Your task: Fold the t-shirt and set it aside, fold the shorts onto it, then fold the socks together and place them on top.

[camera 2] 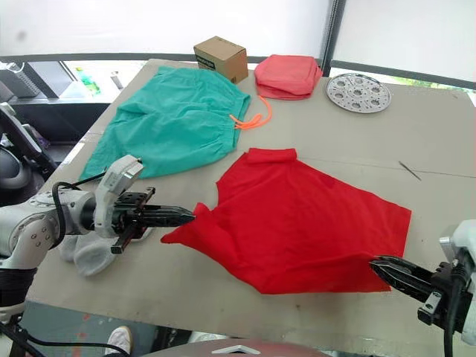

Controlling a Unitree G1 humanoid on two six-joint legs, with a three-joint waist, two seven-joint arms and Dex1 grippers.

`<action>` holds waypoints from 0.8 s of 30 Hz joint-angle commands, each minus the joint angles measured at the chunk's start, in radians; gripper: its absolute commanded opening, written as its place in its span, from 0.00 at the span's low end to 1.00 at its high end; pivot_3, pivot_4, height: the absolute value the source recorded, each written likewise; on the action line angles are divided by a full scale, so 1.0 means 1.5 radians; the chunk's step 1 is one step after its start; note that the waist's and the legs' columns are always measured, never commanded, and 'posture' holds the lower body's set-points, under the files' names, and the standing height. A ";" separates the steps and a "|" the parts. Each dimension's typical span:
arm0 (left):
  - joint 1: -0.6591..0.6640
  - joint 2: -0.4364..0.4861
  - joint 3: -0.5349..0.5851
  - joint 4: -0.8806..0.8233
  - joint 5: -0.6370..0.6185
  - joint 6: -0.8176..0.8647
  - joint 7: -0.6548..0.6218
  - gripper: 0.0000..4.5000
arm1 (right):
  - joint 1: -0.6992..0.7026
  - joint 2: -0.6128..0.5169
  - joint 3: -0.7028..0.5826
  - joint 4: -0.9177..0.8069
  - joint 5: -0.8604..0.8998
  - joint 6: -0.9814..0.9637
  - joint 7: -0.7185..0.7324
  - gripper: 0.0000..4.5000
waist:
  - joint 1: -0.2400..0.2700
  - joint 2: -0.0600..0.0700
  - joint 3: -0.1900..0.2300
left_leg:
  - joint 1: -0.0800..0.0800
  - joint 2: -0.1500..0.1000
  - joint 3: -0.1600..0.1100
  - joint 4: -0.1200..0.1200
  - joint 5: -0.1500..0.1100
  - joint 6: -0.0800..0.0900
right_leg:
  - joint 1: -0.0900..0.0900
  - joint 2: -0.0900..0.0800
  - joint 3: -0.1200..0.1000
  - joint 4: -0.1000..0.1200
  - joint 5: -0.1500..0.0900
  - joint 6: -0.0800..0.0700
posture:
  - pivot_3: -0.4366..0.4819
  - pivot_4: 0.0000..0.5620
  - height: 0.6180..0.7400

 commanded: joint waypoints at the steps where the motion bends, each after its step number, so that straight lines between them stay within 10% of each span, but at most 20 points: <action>1: 0.013 0.086 0.035 -0.017 -0.063 0.072 -0.088 0.00 | 0.046 0.021 -0.089 0.008 0.111 -0.041 0.004 0.01 | 0.000 0.000 0.000 | 0.000 0.000 0.000 -0.001 0.000 0.000 | 0.000 0.000 0.000 0.000 0.000 0.000 | 0.48 0.27 1.00; 4: 0.008 0.173 0.040 0.002 -0.128 0.158 -0.163 0.00 | 0.065 0.005 -0.151 0.036 0.234 -0.075 -0.011 0.01 | -0.001 0.000 0.000 | 0.001 0.000 0.000 -0.003 0.000 0.000 | 0.000 0.001 0.000 -0.002 -0.002 0.003 | 0.48 0.27 1.00; 8: -0.132 0.099 -0.003 0.054 -0.130 0.188 -0.090 0.00 | -0.038 -0.130 -0.077 0.082 0.191 -0.113 -0.114 0.01 | 0.000 0.001 0.001 | 0.003 0.000 0.000 -0.002 -0.001 -0.002 | 0.001 0.000 0.000 -0.002 -0.002 0.003 | 0.48 0.27 1.00; 11: -0.351 -0.149 -0.081 0.251 0.100 -0.054 0.154 0.00 | -0.172 -0.476 0.178 0.298 0.051 -0.320 -0.332 0.01 | 0.002 0.009 0.004 | 0.005 -0.002 -0.001 0.004 -0.001 -0.001 | 0.005 -0.001 0.000 -0.003 -0.002 0.003 | 0.48 0.27 1.00; 13: -0.508 -0.269 -0.059 0.457 0.229 -0.273 0.341 0.00 | -0.095 -0.740 0.199 0.496 0.022 -0.509 -0.434 0.01 | -0.001 0.015 0.011 | 0.005 -0.009 -0.001 0.003 0.001 0.001 | 0.006 -0.011 -0.003 -0.004 -0.001 0.002 | 0.48 0.27 1.00; 15: -0.642 -0.306 -0.007 0.623 0.283 -0.441 0.469 0.00 | -0.039 -0.886 0.158 0.680 -0.001 -0.642 -0.475 0.01 | -0.008 0.001 0.018 | -0.003 -0.013 0.007 -0.008 0.003 0.003 | -0.001 -0.019 -0.005 -0.010 0.006 -0.010 | 0.48 0.27 1.00; 16: -0.688 -0.304 0.012 0.671 0.296 -0.509 0.487 0.00 | -0.032 -0.909 0.131 0.733 -0.014 -0.687 -0.473 0.01 | -0.012 -0.001 0.017 | -0.005 -0.008 0.008 -0.016 0.027 0.009 | -0.004 -0.017 -0.011 -0.016 0.018 -0.022 | 0.48 0.27 1.00; 19: -0.752 -0.272 0.057 0.705 0.288 -0.599 0.443 0.00 | -0.054 -0.919 0.099 0.804 -0.038 -0.747 -0.433 0.01 | -0.015 -0.001 0.015 | -0.013 -0.010 0.016 -0.012 0.022 0.013 | -0.011 -0.019 -0.014 -0.019 0.032 0.010 | 0.48 0.27 1.00; 24: -0.604 -0.223 0.101 0.475 0.175 -0.429 0.312 0.00 | -0.132 -0.828 0.180 0.715 -0.051 -0.737 -0.373 0.01 | -0.012 0.000 0.009 | -0.011 -0.008 0.031 -0.014 0.013 0.012 | -0.010 -0.023 -0.028 -0.018 0.027 0.020 | 0.48 0.27 1.00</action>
